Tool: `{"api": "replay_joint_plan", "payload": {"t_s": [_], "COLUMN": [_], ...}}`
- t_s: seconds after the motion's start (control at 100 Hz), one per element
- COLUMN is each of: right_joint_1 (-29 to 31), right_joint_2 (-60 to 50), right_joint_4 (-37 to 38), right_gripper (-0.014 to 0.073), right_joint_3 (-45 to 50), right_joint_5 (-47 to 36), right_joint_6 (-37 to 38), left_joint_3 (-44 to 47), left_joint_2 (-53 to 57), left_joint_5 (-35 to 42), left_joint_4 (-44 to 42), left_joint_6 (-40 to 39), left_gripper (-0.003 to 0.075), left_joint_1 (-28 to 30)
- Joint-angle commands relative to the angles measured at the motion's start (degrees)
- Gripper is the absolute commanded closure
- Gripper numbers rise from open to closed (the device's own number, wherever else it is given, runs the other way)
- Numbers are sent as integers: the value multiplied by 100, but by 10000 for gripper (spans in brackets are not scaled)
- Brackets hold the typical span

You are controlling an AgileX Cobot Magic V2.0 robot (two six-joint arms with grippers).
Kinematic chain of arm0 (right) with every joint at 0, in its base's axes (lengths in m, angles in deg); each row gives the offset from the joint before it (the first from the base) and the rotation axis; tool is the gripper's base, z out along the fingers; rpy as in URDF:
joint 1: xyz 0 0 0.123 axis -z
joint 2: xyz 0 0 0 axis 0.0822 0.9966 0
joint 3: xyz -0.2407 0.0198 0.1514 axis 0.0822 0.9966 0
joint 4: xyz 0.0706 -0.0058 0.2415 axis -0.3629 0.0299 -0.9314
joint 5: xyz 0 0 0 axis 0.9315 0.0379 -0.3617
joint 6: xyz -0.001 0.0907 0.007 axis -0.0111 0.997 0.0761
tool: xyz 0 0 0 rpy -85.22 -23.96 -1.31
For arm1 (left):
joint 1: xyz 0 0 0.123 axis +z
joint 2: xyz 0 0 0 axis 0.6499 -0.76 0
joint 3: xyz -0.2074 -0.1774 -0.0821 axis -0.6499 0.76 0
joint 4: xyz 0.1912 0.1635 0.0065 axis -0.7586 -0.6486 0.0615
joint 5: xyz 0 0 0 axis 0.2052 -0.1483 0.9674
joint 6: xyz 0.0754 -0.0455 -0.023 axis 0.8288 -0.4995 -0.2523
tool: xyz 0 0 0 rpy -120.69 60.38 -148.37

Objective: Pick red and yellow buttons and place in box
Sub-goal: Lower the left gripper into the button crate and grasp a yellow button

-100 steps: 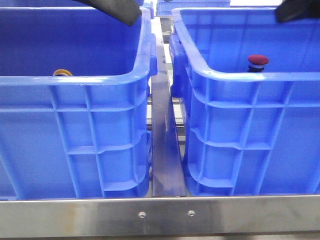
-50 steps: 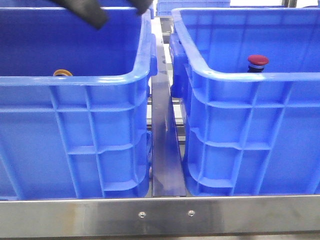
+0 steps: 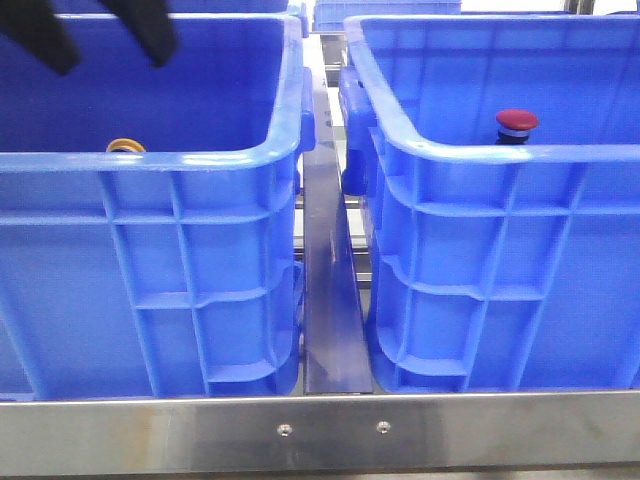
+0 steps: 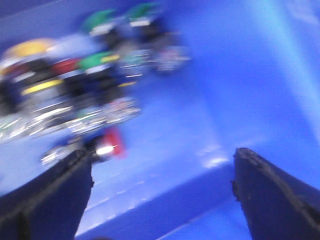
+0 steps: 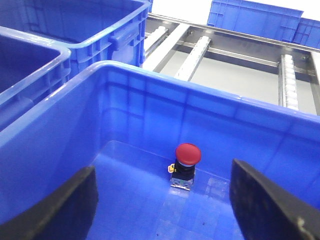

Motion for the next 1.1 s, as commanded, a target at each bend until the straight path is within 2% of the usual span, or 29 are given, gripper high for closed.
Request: {"api": "replay_joint_plan", "payload": {"t_s": [0.0, 0.08, 0.22, 0.73, 1.09], "right_joint_1": [17, 17, 17, 17, 17], "right_joint_2": [-39, -39, -39, -20, -20], "right_joint_4": [-343, -343, -343, -343, -343], "right_gripper": [27, 27, 27, 27, 27], "right_joint_3": [-152, -152, -152, -152, -152], "right_joint_5": [148, 148, 148, 148, 148], "right_joint_6": [-13, -13, -13, -13, -13], "left_joint_3": [-192, -200, -283, -1275, -1633], "left_joint_2": [108, -42, -348, -1768, -2442], "left_joint_5": [79, -74, -222, -376, -320], "left_joint_4": [246, 339, 349, 141, 102], "left_joint_6": [-92, -81, -81, -26, -26], "left_gripper": [176, 176, 176, 176, 176], "left_joint_1": [362, 711, 987, 1031, 1054]}}
